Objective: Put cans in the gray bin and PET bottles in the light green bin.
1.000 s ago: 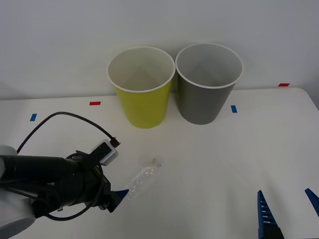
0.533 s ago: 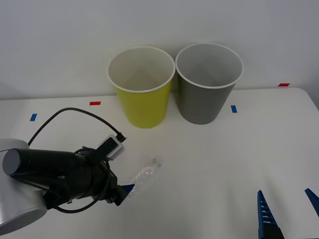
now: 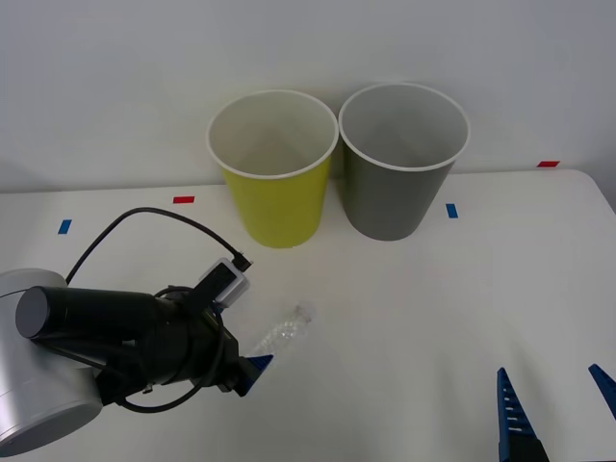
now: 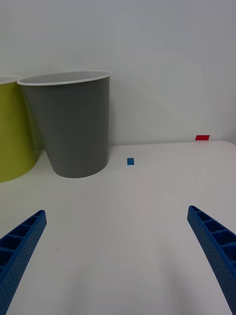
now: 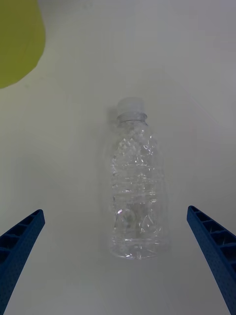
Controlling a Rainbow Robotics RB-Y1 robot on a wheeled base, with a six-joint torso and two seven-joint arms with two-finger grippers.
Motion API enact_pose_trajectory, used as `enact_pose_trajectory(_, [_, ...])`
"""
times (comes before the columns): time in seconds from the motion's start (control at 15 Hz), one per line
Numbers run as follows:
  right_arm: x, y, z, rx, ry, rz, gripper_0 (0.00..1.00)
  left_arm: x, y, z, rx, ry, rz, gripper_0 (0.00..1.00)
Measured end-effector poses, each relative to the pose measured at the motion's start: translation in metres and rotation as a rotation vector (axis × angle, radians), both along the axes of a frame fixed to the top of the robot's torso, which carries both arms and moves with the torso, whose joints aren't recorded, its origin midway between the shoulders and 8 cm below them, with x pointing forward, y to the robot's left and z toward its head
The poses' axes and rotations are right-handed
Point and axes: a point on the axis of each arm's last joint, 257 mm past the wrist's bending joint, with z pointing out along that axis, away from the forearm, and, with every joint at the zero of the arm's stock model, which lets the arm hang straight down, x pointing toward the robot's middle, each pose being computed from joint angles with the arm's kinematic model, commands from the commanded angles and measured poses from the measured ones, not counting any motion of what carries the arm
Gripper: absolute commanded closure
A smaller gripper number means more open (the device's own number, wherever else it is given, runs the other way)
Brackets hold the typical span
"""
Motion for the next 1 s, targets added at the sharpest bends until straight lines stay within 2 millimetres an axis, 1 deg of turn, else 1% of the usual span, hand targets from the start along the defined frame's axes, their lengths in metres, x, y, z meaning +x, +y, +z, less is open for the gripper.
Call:
enact_pose_trajectory(0.33, [0.0, 0.0, 0.0, 0.0, 0.0, 0.0, 0.0, 0.002, -0.004, 0.001, 0.064, 0.021, 0.021, 0.0])
enact_pose_trajectory(0.47, [0.0, 0.0, 0.0, 0.0, 0.0, 0.0, 0.0, 0.01, -0.002, 0.0, 0.107, 0.001, 0.036, 0.0])
enact_pose_trajectory(0.53, [0.0, 0.0, 0.0, 0.0, 0.0, 0.0, 0.0, 0.014, -0.004, -0.001, 0.104, 0.006, 0.058, 0.0])
enact_pose_trajectory(0.67, [0.0, 0.0, 0.0, 0.0, 0.0, 0.0, 0.0, 0.021, -0.016, -0.002, 0.085, 0.025, 0.098, 0.0])
enact_pose_trajectory(1.0, [0.0, 0.0, 0.0, 0.0, 0.0, 0.0, 0.0, 0.027, -0.029, -0.007, 0.089, 0.044, 0.121, 0.0])
